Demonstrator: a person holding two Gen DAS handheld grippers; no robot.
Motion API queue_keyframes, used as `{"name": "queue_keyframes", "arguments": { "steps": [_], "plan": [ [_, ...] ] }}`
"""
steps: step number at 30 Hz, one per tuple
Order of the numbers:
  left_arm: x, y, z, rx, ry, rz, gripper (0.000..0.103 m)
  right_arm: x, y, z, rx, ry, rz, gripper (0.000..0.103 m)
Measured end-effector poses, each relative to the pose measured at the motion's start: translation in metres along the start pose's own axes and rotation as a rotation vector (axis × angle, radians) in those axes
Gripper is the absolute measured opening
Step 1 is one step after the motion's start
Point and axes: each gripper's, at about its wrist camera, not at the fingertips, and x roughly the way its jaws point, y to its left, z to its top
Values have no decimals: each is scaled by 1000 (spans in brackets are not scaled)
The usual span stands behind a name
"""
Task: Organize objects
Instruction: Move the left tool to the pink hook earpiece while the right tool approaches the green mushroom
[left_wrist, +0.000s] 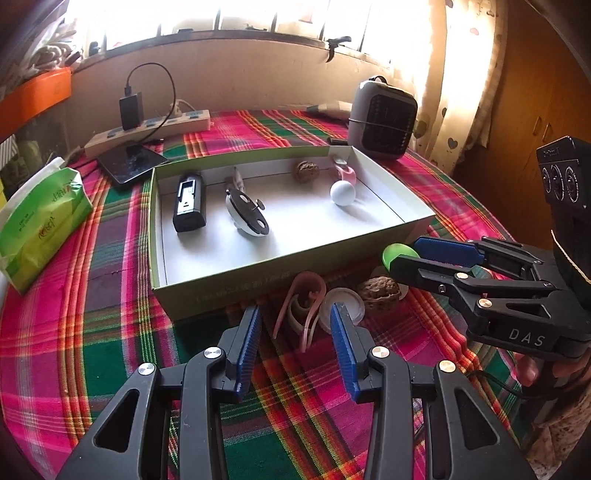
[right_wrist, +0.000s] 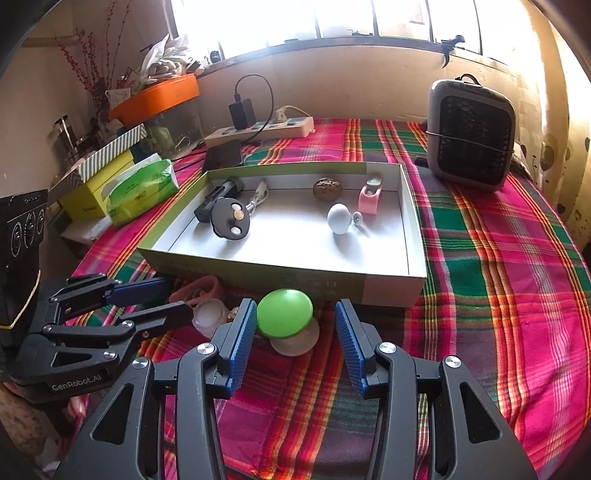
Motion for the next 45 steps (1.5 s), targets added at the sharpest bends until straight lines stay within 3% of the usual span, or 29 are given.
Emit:
{"name": "queue_keyframes", "arguments": {
  "steps": [11,23,45],
  "plan": [
    [4,3,6,-3,2,6,37,1,-1,2,1,7,-15,46],
    [11,3,4,16,33,9,37,-1,1,-4,-64,19,-90,46],
    [19,-3,11,57,49,38,37,11,-10,0,3,42,-57,46]
  ]
}}
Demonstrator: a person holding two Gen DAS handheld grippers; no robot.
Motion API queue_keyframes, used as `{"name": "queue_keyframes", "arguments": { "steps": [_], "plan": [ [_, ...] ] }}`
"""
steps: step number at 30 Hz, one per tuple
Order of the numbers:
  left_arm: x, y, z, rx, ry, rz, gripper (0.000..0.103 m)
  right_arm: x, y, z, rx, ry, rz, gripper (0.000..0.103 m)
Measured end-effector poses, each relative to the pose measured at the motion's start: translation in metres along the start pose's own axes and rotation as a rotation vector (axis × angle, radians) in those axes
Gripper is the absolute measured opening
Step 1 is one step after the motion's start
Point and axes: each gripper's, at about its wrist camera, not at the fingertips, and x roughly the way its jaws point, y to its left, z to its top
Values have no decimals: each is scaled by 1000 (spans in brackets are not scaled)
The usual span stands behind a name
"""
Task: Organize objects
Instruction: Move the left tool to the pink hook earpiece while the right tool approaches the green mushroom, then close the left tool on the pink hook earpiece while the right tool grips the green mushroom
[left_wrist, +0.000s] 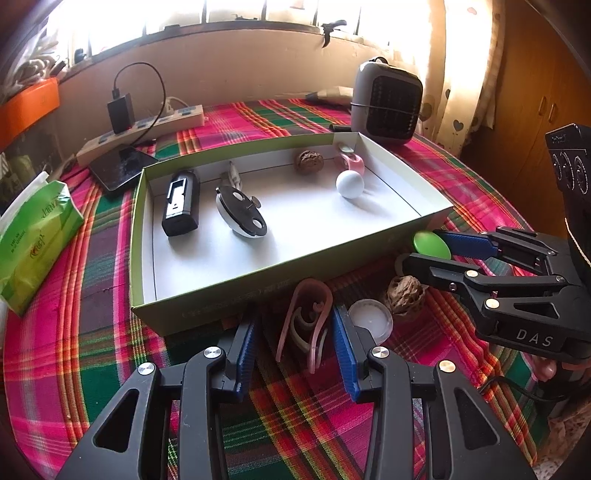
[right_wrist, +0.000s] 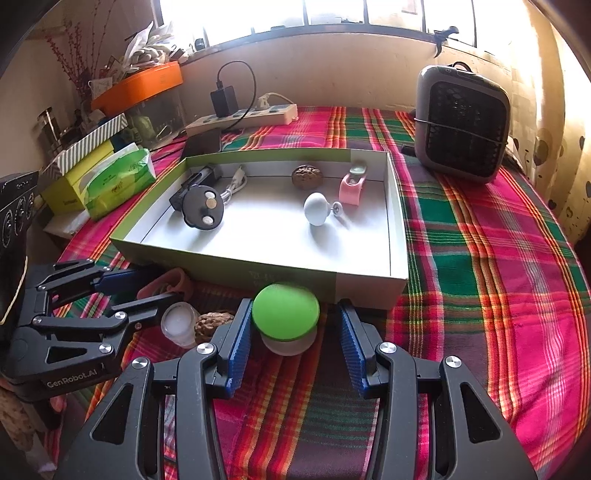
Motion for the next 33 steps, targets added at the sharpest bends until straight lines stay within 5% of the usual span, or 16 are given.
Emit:
{"name": "queue_keyframes", "arguments": {
  "steps": [11,33],
  "plan": [
    [-1,-3,-2,3,0,31,22,-2,-3,-1,19,-13,24,35],
    [-8,0,-7,-53,-10,41,21,-9,-6,-5,42,-34,33,35]
  ]
}}
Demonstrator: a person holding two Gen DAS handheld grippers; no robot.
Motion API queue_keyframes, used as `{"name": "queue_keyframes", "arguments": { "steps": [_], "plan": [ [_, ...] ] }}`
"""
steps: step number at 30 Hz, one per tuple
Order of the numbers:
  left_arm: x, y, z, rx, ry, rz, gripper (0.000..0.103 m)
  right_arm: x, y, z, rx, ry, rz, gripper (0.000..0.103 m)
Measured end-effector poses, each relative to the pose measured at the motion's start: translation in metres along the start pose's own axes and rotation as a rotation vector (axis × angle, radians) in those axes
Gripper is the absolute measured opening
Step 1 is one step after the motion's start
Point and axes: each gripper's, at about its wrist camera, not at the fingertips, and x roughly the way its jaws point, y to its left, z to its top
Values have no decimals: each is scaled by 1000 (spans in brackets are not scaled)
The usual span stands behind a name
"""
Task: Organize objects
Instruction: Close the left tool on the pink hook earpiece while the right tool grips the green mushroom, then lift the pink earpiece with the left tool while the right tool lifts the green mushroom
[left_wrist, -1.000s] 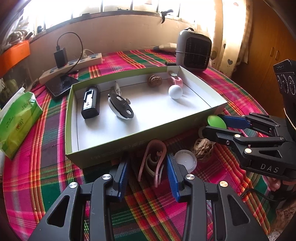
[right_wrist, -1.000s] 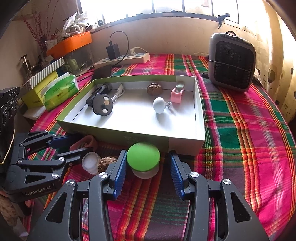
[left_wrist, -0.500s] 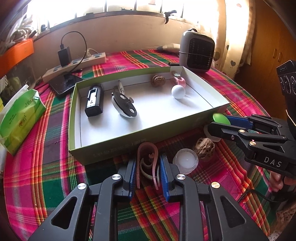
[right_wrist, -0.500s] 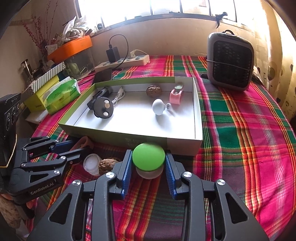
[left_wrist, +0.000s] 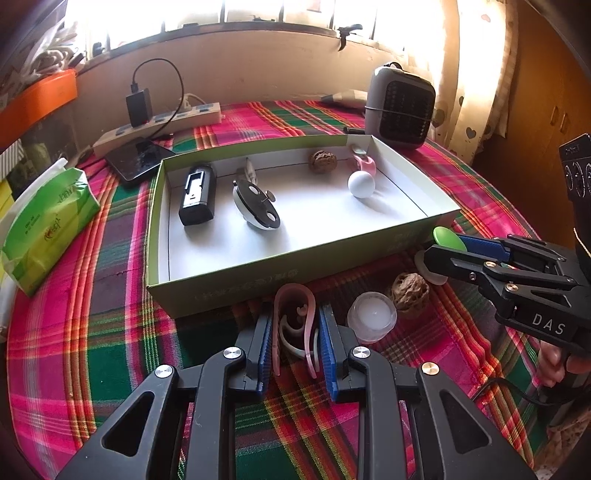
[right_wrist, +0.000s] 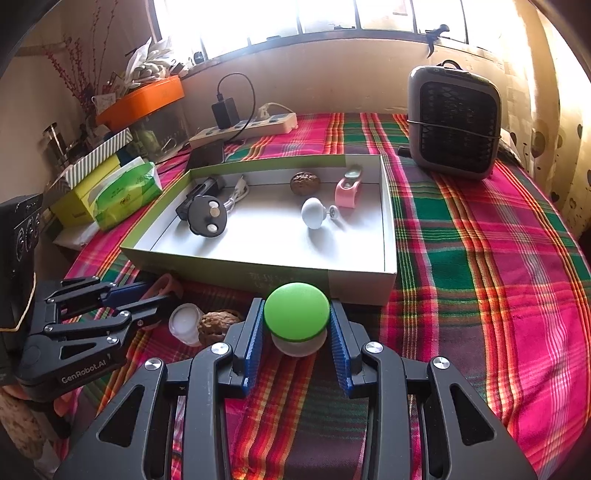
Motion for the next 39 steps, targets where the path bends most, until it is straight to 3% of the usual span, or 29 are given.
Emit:
{"name": "queue_keyframes", "arguments": {
  "steps": [18,39],
  "plan": [
    [-23,-1,9,-29,-57,5,21,-15,5,5,-6,-33,24,35],
    [-27,15,28,-83,-73,40,21,-16,17,32,-29,-70,66,35]
  ]
}}
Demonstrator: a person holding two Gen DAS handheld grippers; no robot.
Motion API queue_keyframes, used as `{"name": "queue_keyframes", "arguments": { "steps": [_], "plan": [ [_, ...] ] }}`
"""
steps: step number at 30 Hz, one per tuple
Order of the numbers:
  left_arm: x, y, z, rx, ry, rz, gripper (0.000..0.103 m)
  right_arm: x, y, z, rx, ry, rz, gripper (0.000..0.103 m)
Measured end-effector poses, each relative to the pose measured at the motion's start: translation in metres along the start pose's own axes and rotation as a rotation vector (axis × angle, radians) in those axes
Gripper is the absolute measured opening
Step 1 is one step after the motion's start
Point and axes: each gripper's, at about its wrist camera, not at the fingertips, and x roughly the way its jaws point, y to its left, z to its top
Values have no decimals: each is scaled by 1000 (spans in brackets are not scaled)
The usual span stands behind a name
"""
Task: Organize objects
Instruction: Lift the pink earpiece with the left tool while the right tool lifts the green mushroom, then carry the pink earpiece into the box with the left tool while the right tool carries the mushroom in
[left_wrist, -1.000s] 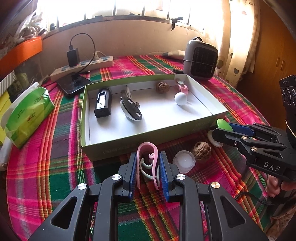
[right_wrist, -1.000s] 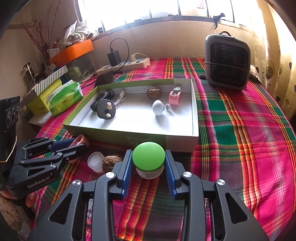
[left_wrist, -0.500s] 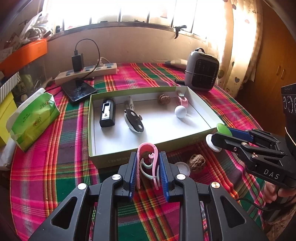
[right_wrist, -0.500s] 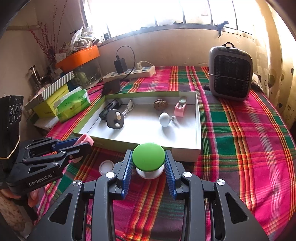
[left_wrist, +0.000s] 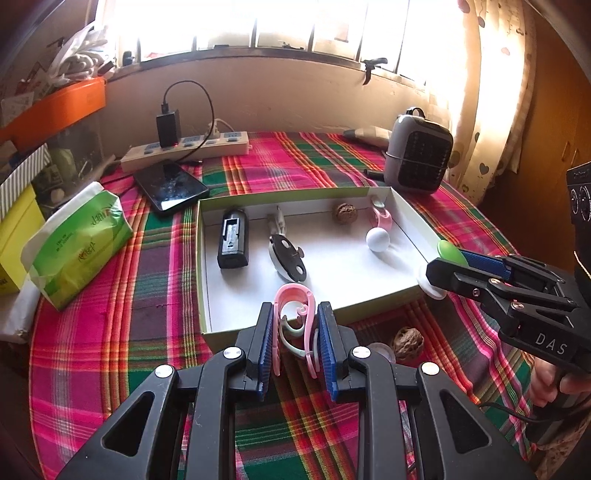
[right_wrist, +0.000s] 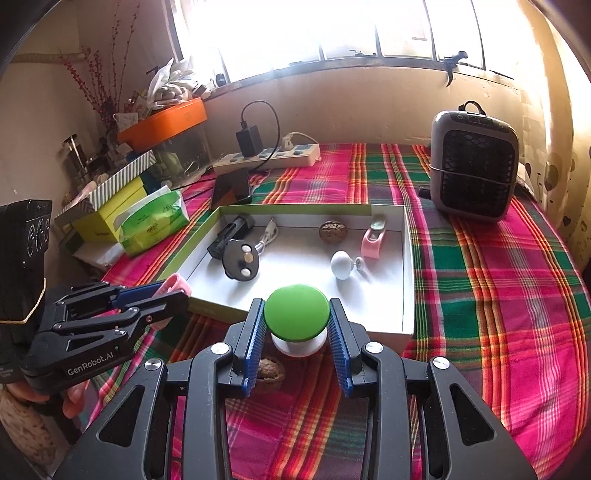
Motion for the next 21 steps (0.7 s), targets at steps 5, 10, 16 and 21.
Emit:
{"name": "queue_keyframes", "arguments": {
  "steps": [5,10,16,21],
  "plan": [
    [5,7,7,-21,3,9,21,7,0,13,3,-2,18,35],
    [15,13,12,-40,16,16,21,20,0,27,-2,4,24,35],
    [26,22,17,-62,25,22,21,41,-2,41,-3,26,26,35],
    [36,26,20,-72,40,24,21,57,-4,50,0,46,27,35]
  ]
}}
